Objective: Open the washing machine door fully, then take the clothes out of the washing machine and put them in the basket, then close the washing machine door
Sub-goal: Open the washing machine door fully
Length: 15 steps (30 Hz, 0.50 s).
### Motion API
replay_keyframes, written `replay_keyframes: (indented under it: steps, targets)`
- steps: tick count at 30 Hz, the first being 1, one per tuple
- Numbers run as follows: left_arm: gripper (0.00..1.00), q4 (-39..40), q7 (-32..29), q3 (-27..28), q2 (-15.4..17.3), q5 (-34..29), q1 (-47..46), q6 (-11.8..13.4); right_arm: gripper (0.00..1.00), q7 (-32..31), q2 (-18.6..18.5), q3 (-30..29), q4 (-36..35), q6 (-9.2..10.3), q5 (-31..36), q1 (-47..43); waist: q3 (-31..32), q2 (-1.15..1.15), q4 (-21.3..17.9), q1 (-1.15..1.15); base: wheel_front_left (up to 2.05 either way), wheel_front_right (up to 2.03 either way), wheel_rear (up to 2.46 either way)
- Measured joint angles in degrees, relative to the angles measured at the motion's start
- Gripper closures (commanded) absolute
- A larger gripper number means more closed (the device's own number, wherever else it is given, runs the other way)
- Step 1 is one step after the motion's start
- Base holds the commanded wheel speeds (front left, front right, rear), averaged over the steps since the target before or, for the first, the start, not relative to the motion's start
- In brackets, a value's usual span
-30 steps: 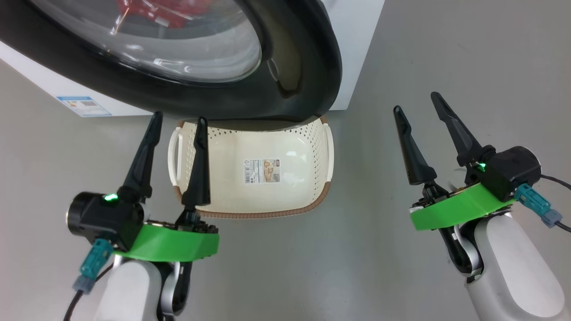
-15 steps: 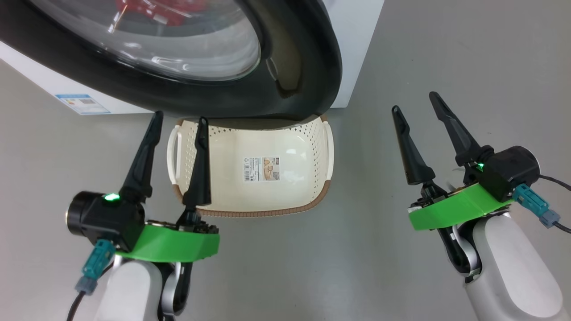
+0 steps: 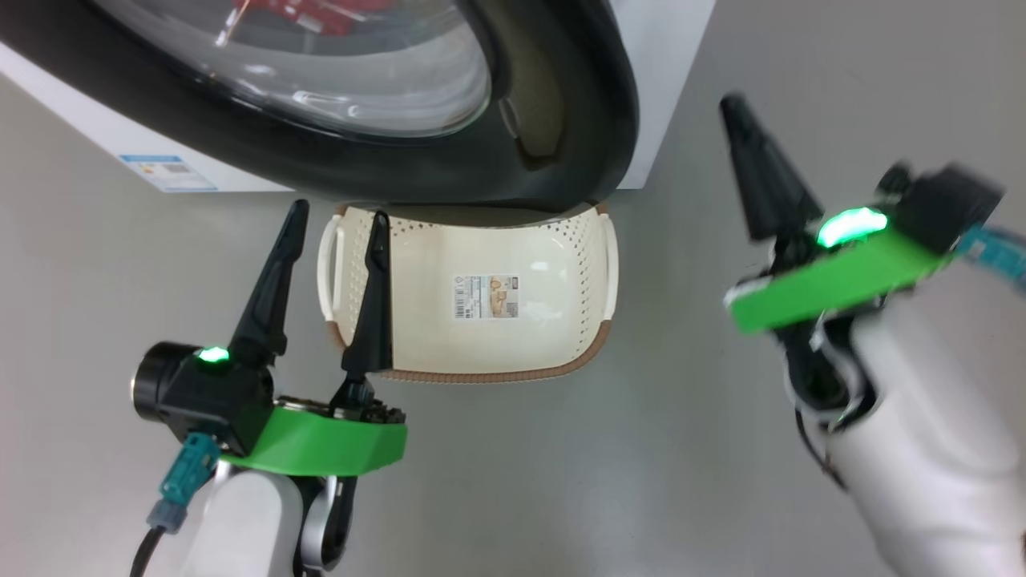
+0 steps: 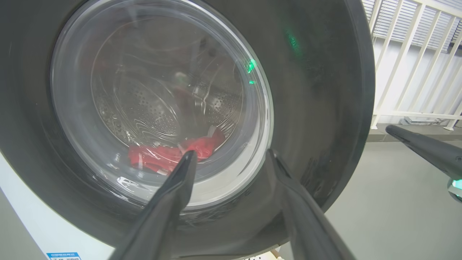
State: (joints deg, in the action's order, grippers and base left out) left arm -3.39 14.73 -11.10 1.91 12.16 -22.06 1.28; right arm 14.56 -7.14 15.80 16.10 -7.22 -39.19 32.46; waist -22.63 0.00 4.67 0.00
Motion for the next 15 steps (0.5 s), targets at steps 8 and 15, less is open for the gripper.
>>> replay_keyframes:
  steps: [8, 15]
  targets:
    - [0.0, 0.14, 0.0, -0.92, 0.0, 0.45, -0.14, 0.27, 1.0, -11.84, -2.1, 1.23, 3.19, 0.0, -27.37, 10.11, -0.69, 0.0, 1.84, 0.0, 0.0, 0.0, 0.0]
    - [0.0, 0.12, 0.0, -1.94, 0.0, 1.37, -0.18, 0.71, 1.0, -28.32, -2.45, -1.51, 9.39, 0.01, -45.26, 16.0, -1.18, 0.0, 3.31, 0.0, 0.0, 0.0, 0.0]
